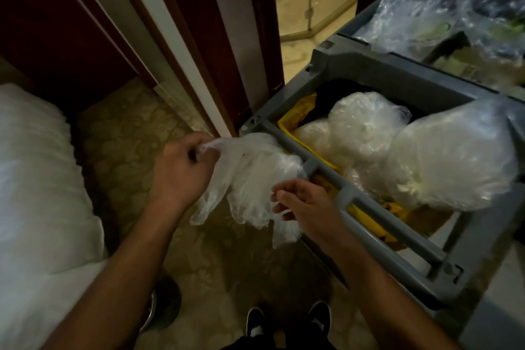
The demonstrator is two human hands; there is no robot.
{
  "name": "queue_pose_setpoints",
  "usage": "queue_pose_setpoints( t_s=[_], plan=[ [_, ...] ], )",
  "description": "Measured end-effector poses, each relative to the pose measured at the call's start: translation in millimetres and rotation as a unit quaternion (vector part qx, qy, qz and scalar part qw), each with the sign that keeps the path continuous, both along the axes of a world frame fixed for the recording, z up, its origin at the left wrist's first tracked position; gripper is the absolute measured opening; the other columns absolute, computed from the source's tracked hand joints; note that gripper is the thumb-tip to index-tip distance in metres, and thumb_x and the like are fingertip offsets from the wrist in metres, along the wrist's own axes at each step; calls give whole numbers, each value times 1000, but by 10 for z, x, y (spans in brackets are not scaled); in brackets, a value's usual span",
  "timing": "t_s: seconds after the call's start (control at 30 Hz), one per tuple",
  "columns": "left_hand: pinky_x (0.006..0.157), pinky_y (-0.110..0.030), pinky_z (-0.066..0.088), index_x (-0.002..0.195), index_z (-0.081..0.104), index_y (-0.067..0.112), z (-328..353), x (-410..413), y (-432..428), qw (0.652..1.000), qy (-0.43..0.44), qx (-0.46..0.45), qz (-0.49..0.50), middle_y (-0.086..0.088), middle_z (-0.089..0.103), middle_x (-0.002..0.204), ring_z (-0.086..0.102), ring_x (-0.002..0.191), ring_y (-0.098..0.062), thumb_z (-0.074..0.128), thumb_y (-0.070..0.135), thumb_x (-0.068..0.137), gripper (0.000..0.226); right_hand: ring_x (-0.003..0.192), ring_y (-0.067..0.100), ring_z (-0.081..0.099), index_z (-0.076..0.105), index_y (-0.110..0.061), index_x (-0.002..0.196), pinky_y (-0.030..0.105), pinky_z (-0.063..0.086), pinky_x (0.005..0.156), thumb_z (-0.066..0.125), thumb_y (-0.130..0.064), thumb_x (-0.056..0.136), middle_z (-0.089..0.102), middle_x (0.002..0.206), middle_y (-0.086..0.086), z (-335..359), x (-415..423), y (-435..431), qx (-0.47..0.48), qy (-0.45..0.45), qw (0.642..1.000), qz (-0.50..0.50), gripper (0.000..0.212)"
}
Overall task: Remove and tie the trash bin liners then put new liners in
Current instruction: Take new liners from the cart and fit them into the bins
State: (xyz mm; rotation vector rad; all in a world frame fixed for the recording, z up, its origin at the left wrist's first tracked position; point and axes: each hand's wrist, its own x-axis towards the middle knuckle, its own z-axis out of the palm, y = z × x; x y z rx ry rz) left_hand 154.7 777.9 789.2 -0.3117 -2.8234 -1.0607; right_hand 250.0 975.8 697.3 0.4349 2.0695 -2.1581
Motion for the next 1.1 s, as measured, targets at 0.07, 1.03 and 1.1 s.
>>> queue_pose_setpoints(
  t_s=[0.07, 1.03, 1.1],
  plan=[
    [62, -29, 51, 94, 70, 30, 92, 173, -72, 1000, 13, 19, -14, 14, 66, 79, 61, 71, -5, 60, 23, 98, 13, 95, 19, 73, 70, -18, 104, 37, 58, 86, 56, -25, 103, 75, 102, 4, 52, -147, -127, -23, -3, 1000, -2, 15],
    [63, -32, 62, 118, 63, 18, -1866, 3236, -2777, 825, -496, 101, 253, 5, 63, 120, 70, 79, -11, 52, 9, 92, 30, 123, 28, 57, 55, 8, 128, 22, 37, 87, 50, -15, 105, 61, 125, 24, -271, 268, -3025, 197, -93, 898, 383, 33],
    [61, -21, 57, 120, 64, 18, -2047, 3550, -3070, 817, -516, 64, 250, 1, 66, 120, 66, 73, -8, 51, 12, 95, 30, 94, 12, 67, 64, -6, 94, 14, 44, 67, 47, -14, 106, 67, 94, 11, -179, 403, -3343, 193, -113, 871, 438, 22]
  ],
)
